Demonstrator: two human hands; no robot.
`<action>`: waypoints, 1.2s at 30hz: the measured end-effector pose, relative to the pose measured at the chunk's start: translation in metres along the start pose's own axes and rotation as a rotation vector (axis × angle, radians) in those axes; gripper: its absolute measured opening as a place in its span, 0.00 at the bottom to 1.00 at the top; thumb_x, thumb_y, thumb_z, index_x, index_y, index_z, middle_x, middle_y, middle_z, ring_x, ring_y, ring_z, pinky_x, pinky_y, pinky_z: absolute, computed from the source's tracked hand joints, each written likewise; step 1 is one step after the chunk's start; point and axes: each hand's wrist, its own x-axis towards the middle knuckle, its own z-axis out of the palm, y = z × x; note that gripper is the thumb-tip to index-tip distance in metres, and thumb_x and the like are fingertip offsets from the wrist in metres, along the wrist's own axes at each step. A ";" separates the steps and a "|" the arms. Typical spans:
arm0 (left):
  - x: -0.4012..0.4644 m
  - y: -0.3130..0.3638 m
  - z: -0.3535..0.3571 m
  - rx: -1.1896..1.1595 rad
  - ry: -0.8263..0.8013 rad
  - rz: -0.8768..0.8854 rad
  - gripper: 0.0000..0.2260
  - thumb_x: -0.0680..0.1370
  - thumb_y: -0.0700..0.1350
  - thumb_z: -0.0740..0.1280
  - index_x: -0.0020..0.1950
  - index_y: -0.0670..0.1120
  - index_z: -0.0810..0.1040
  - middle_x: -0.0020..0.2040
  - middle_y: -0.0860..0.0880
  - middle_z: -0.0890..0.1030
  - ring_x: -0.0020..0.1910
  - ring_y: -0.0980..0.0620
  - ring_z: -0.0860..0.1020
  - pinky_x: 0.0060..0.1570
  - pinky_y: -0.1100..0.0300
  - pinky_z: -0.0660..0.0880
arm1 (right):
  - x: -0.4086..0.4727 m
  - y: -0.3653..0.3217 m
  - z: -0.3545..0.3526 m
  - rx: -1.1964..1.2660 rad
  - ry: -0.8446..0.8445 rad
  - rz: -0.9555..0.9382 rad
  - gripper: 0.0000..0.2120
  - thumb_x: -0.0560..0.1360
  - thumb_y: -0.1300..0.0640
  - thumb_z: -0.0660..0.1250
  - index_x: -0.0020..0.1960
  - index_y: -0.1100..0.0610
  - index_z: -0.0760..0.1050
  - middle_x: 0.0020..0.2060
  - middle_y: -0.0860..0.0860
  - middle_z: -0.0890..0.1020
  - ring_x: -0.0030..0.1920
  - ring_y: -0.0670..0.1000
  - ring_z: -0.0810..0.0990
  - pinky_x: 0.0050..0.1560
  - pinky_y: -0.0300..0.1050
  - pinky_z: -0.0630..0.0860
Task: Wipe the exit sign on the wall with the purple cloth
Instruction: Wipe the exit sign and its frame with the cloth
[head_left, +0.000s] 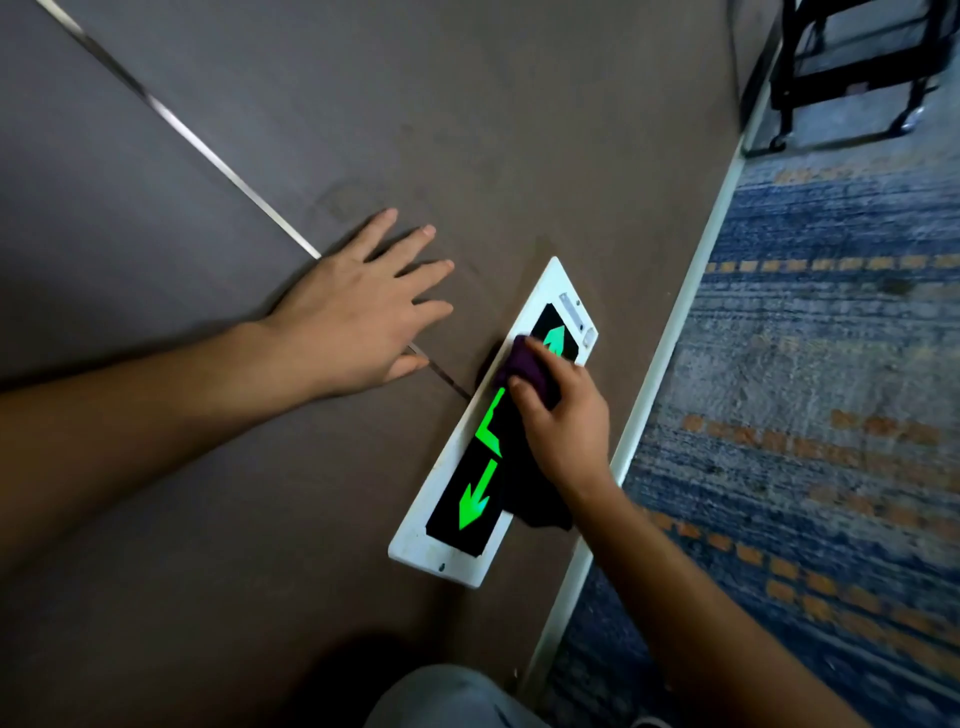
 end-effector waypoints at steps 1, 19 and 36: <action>0.001 0.000 0.000 0.002 0.003 0.001 0.30 0.79 0.67 0.58 0.77 0.55 0.69 0.82 0.46 0.63 0.82 0.39 0.55 0.79 0.36 0.49 | 0.009 -0.001 -0.003 0.012 0.045 0.022 0.24 0.78 0.48 0.69 0.73 0.40 0.72 0.58 0.47 0.79 0.55 0.48 0.79 0.52 0.40 0.74; 0.009 0.003 -0.002 0.010 -0.022 0.035 0.29 0.78 0.68 0.59 0.77 0.57 0.69 0.82 0.48 0.62 0.83 0.41 0.54 0.80 0.36 0.47 | -0.049 0.003 0.034 -0.186 -0.001 -0.062 0.21 0.80 0.45 0.65 0.73 0.40 0.72 0.71 0.43 0.74 0.65 0.50 0.78 0.55 0.48 0.80; -0.067 0.024 -0.003 -0.025 -0.057 0.044 0.32 0.78 0.68 0.61 0.79 0.57 0.64 0.83 0.47 0.59 0.83 0.41 0.50 0.80 0.37 0.45 | -0.052 -0.021 0.024 0.021 -0.055 0.021 0.20 0.82 0.43 0.63 0.73 0.43 0.73 0.68 0.48 0.77 0.66 0.49 0.76 0.62 0.43 0.70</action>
